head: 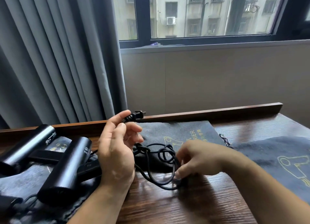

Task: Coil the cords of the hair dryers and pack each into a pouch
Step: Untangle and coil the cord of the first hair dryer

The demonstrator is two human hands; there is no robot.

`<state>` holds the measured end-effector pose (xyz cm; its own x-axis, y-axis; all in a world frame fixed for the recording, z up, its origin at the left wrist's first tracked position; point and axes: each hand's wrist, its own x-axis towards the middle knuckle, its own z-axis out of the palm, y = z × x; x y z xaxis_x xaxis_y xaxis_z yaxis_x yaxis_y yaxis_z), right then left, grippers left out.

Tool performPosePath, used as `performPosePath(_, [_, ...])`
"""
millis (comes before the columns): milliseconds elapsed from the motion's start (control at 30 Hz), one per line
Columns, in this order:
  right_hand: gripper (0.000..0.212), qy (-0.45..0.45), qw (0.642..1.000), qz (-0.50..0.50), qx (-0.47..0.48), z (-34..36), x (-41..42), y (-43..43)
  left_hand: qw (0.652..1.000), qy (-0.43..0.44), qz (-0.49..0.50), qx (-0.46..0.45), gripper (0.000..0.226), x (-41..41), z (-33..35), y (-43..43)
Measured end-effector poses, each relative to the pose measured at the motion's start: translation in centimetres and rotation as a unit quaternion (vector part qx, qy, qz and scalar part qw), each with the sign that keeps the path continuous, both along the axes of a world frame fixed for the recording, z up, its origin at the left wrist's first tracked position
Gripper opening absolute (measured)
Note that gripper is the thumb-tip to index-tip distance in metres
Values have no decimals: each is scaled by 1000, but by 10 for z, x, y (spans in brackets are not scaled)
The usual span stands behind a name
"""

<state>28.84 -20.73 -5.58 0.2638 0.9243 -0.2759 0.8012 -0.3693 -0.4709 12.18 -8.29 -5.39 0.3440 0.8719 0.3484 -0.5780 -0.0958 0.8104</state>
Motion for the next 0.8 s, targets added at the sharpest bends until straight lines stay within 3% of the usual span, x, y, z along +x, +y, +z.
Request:
performPosePath(67, [23,154,984,-34,81,6,10,-9,998,58,1,14,25,1,-4,4])
performPosePath(167, [16,359,887,-138,257,20,19,-16,988,133,-10,76,24,4,-7,5])
performPosePath(300, [19,476,759,-169,412,25,20,-6,963,206,-28,173,23,5,-6,-1])
performPosePath(467, [48,542,693,-153,450,32,18,-10,891,303,91,325,31,2,-8,-6])
performPosePath(567, [45,472,710,-198,483,36,15,-5,924,242,101,277,35,3,-2,-9])
performPosePath(700, [23,305,809,-223,451,50,11,0,977,134,76,147,37,3,17,7])
performPosePath(800, [6,169,876,-220,396,69,14,-3,976,166,50,131,38,-3,33,13])
